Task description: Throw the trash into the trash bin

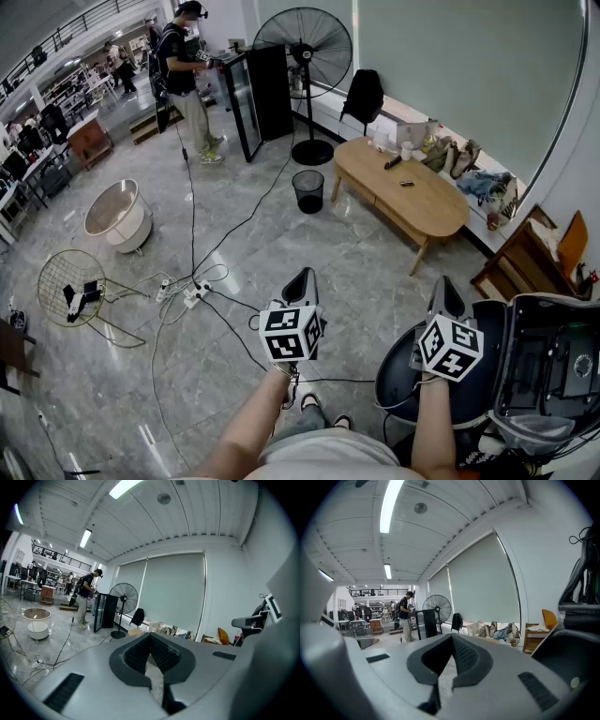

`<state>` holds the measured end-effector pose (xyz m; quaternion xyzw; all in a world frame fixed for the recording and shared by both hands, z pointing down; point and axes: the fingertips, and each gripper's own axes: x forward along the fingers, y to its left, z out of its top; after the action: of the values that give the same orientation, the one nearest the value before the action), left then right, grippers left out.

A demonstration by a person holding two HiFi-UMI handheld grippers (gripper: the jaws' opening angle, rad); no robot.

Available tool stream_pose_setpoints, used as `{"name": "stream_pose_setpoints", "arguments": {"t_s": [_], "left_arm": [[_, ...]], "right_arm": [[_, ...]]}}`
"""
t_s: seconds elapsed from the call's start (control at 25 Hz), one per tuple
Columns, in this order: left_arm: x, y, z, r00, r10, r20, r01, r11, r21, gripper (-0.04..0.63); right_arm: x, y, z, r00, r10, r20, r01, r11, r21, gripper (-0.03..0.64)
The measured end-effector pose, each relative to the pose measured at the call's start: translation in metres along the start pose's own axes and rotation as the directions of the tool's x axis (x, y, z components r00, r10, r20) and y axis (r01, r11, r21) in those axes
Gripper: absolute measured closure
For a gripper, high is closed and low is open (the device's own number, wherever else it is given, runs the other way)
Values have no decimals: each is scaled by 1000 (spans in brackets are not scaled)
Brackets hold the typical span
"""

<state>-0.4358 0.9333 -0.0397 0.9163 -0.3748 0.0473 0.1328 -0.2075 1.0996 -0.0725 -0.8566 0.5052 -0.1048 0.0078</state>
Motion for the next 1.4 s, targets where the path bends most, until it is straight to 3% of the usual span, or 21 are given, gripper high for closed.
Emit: {"name": "stream_pose_setpoints", "arguments": {"t_s": [0.48,0.76,0.84,1.12,1.4], "left_arm": [[7,34,1,1000,10,-10,-10,1000,-8,586],[23,79,4,1000,23,-18,-24,1000,-13,586],[30,93,5,999,29,-18,-29,999,-12,586],[43,124,25,999,32,10,-32,999,-12,586],[48,148,29,999,45,17,-45,998,-32,586]], "right_arm": [[21,22,-4,1000,-14,-2,14,1000,9,611],[58,43,-10,1000,-26,-13,26,1000,6,606],[69,52,-9,1000,-19,-2,19,1000,5,535],[97,73,3,999,-11,36,11,1000,-7,433],[106,81,5,999,-34,36,34,999,-4,417]]}}
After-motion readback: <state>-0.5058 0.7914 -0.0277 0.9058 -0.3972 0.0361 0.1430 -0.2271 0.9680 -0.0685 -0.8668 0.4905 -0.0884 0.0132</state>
